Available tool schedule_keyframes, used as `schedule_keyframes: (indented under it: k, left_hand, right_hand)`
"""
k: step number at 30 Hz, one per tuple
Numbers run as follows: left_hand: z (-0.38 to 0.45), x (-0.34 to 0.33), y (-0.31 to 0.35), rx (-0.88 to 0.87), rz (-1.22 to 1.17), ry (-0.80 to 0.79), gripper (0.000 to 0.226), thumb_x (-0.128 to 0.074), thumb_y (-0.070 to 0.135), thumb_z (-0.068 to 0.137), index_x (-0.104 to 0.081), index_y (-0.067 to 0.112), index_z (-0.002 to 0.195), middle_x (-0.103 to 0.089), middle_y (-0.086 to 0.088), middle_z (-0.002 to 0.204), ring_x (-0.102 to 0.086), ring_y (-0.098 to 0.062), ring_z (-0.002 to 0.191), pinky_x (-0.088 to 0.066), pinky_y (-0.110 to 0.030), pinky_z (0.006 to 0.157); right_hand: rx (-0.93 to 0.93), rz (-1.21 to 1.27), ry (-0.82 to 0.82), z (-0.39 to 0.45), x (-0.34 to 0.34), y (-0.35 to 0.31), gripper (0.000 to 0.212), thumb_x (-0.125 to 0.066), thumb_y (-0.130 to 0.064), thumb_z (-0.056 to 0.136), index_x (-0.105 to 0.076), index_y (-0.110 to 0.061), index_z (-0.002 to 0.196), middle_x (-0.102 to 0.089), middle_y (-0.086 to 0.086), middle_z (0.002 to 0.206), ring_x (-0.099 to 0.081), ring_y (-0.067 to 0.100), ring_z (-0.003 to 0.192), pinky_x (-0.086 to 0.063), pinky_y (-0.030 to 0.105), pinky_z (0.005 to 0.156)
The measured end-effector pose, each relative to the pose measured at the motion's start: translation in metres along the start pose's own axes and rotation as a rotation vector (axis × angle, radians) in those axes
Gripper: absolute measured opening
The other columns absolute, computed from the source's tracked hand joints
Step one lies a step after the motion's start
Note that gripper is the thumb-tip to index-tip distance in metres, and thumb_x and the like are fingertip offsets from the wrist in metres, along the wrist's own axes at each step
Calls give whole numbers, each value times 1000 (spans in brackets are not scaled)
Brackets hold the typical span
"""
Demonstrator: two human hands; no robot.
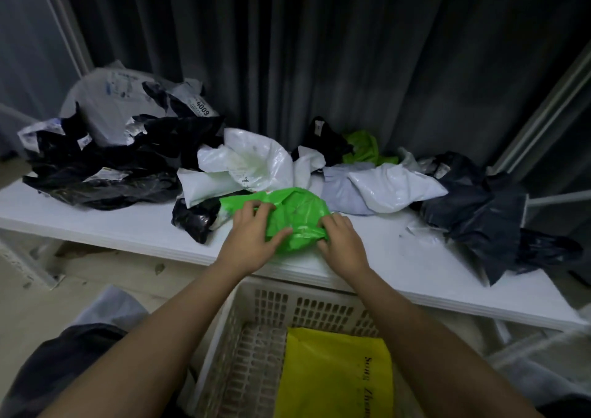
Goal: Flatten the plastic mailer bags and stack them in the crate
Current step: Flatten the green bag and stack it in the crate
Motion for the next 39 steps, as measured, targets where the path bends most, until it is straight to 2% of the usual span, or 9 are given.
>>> schedule_keyframes:
  k: [6,10,14,20,23,26,30,35,39]
  left_hand:
    - [1,-41,46,-277,115,-103,29,-60,28,92,-60,6,110,-52,-12,113,-51,-30,106,-47,-39,79]
    - [1,-68,45,-261,396,-210,19,-51,16,94,-53,8,111,-51,-11,112,-51,-33,105,-45,-41,71]
    - [1,-89,35,-215,520,-335,27,-46,13,93,-48,9,119,-49,-11,117,-49,-31,108,-41,-38,72]
    - [3,-102,20,-125,305,-489,23,-49,22,85,-51,10,105,-47,-9,108,-47,-29,104,-44,-35,80]
    - [15,-91,22,-45,127,-342,31,-37,36,80,-50,12,96,-44,-3,97,-46,-27,100,-39,-33,76]
    - [26,-87,30,-27,139,-164,47,-40,47,90,-51,11,116,-44,-10,114,-41,-29,110,-42,-38,85]
    - [34,-104,46,-82,226,-208,68,-37,54,86,-34,19,144,-34,-15,143,-31,-34,129,-38,-43,100]
    - [33,-133,49,-59,172,-536,65,-49,27,90,-21,28,149,-19,1,157,-20,-28,141,-30,-45,110]
    - [35,-143,33,83,0,-483,53,-33,36,100,-20,26,150,-14,-2,159,-15,-30,144,-23,-48,115]
  right_hand:
    - [130,-263,91,-25,64,42,36,-73,-12,57,-52,-11,87,-53,9,87,-39,24,82,-39,36,64]
    - [224,-518,-81,-62,55,60,56,-80,-17,46,-45,-18,89,-54,5,83,-43,24,77,-33,34,63]
    - [154,-405,-223,-86,31,77,53,-74,-13,50,-47,-18,95,-50,2,92,-50,24,82,-32,27,64]
    - [169,-248,-241,-85,24,88,49,-50,-71,75,-50,-23,87,-42,-5,97,-36,14,95,-31,30,82]
    - [92,-66,-62,-73,40,84,45,-45,-64,85,-47,-21,76,-39,-7,87,-37,12,86,-34,31,76]
    - [-1,-7,136,-50,56,84,41,-43,-55,89,-58,-16,93,-48,-1,101,-41,17,97,-39,39,87]
    - [-102,-69,-247,-26,24,90,78,-23,-78,76,-25,-43,146,-11,-5,159,-3,19,145,-5,42,116]
    - [-24,-108,-453,-30,-14,86,87,-23,-81,69,1,-50,147,0,-10,161,3,22,148,-1,49,119]
    - [14,-119,-557,-43,-35,88,90,-28,-80,68,-5,-46,149,1,-10,161,6,19,148,4,50,118]
Point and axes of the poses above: each hand's wrist, its own z-axis towards the middle knuckle, its own x-axis out of the back of the hand, y = z × x, the point moved 8 cm from there along z, towards the middle knuckle
